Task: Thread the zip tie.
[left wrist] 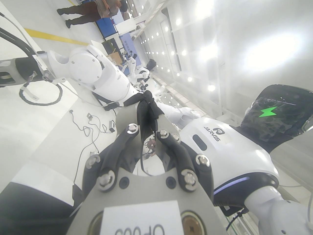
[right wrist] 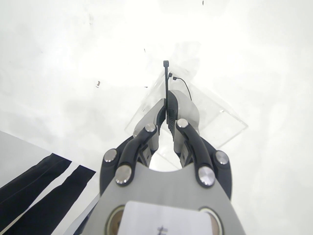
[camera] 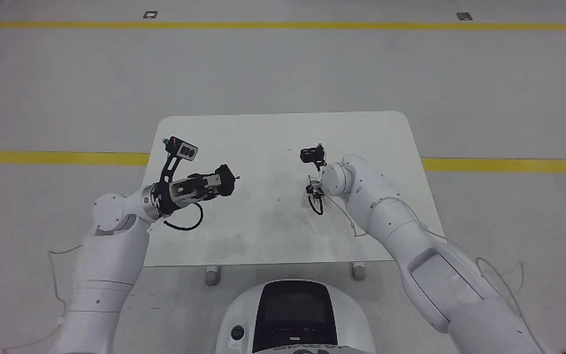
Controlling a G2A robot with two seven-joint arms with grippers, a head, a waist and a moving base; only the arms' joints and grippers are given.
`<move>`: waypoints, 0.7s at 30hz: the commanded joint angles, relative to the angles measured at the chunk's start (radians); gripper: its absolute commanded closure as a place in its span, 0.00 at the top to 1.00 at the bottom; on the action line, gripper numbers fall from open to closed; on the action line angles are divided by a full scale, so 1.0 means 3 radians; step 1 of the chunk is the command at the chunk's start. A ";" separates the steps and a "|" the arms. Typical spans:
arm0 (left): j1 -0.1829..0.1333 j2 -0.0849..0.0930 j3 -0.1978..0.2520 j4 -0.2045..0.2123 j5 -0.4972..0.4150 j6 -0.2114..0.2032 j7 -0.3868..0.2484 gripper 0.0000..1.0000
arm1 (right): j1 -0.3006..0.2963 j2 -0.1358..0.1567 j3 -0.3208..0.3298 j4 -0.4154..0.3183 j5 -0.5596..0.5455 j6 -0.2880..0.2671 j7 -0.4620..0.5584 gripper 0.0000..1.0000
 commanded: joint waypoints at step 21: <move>0.0000 0.0000 0.0000 0.0000 0.0000 0.0000 0.0000 0.00 | -0.0673 0.0402 0.0812 -0.1650 -0.0134 0.0168 0.0496 0.00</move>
